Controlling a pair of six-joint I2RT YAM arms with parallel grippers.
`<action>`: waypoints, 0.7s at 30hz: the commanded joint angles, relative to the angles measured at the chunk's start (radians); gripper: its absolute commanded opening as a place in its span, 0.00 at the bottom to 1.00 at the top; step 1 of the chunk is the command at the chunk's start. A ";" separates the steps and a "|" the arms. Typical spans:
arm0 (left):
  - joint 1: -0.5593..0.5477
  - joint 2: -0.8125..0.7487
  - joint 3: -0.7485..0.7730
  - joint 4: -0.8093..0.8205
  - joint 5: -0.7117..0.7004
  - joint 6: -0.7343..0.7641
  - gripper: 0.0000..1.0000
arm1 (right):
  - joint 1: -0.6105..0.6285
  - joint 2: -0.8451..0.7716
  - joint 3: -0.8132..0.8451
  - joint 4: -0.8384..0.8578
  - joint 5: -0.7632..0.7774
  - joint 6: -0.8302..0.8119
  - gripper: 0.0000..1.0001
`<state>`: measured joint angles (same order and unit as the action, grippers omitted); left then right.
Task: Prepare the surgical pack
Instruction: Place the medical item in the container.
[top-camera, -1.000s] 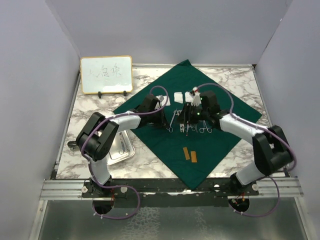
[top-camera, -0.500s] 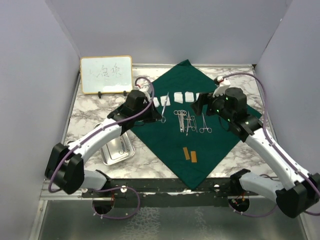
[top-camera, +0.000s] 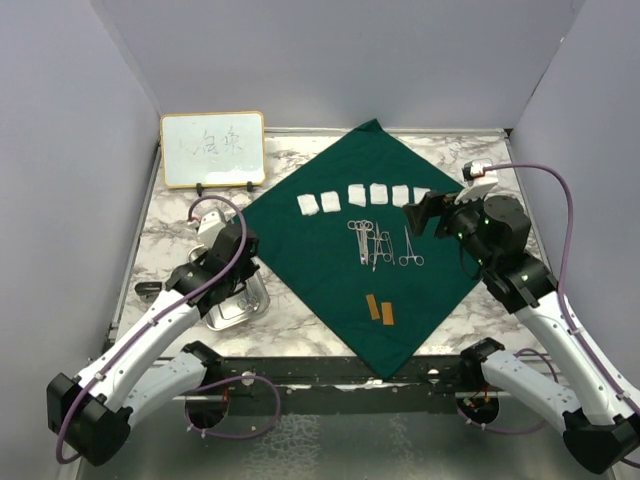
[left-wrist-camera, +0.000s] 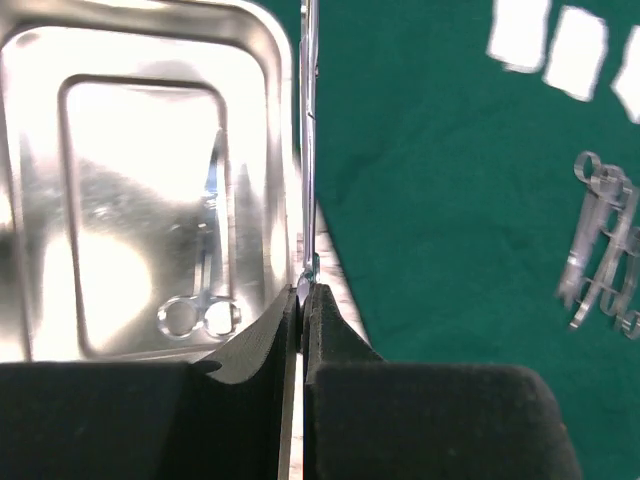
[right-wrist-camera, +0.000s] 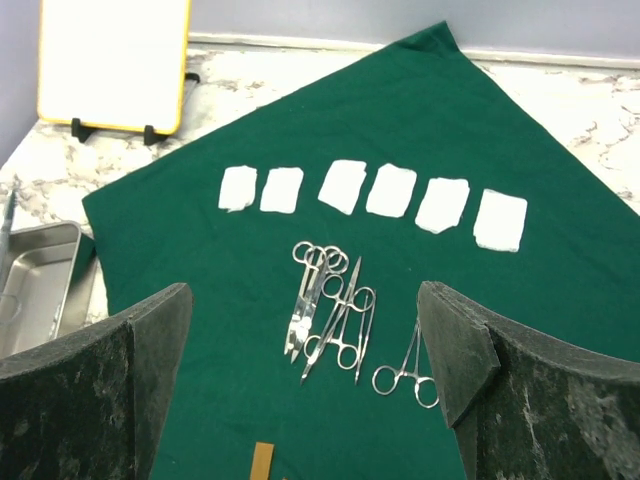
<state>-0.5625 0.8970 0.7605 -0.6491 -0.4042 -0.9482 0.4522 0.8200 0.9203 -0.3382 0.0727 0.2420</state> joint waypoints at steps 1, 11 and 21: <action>0.009 -0.026 -0.057 -0.103 -0.134 -0.079 0.00 | 0.005 0.007 -0.024 -0.004 0.046 -0.006 0.97; 0.032 -0.009 -0.163 -0.032 -0.011 -0.044 0.00 | 0.005 -0.010 -0.029 -0.007 0.050 -0.006 0.97; 0.062 0.062 -0.242 0.109 0.101 -0.004 0.03 | 0.005 -0.029 -0.036 -0.010 0.054 -0.004 0.97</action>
<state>-0.5114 0.9257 0.5190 -0.6136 -0.3588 -0.9771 0.4522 0.8089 0.8925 -0.3470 0.0944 0.2413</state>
